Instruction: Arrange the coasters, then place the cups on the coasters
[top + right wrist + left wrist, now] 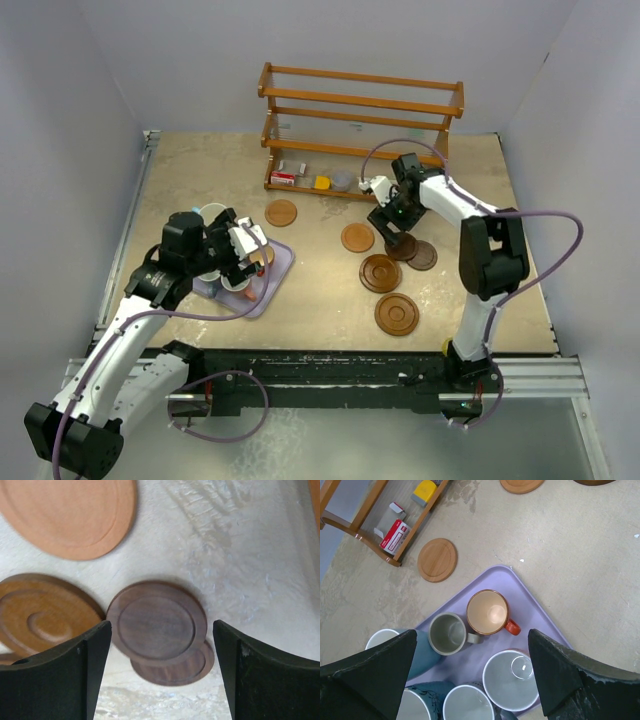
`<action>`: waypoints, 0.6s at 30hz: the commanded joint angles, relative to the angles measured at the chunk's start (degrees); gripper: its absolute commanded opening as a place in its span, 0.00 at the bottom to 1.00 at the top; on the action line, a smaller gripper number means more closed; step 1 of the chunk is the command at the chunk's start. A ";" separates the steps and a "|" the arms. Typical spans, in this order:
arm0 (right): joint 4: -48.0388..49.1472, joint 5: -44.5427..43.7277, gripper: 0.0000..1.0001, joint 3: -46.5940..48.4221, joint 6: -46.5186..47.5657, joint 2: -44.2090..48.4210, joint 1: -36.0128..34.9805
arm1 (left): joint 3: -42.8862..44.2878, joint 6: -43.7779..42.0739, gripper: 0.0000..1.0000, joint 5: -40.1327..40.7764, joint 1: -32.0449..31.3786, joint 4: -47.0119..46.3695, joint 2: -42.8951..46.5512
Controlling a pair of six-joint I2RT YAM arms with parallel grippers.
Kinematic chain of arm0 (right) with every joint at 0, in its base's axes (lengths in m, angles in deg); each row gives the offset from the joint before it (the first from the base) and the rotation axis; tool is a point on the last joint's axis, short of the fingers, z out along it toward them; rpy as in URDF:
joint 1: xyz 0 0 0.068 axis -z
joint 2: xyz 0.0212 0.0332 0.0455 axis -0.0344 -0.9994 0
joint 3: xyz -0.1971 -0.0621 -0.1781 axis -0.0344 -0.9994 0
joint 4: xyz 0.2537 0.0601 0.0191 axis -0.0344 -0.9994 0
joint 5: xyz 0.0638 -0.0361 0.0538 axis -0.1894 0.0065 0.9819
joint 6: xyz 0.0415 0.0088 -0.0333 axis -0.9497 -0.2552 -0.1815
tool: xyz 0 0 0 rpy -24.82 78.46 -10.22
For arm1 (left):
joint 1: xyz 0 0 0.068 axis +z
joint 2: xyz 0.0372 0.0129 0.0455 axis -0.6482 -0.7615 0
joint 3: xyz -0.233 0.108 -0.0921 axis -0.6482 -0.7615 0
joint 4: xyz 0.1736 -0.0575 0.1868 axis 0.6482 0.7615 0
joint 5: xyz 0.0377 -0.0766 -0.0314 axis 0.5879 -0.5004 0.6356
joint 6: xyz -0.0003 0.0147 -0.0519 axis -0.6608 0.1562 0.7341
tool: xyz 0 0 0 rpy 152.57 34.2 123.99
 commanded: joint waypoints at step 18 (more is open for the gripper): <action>-0.01 -1.31 0.88 -9.55 8.84 8.41 3.92 | 0.81 -0.77 0.89 -1.31 -0.18 -1.83 0.57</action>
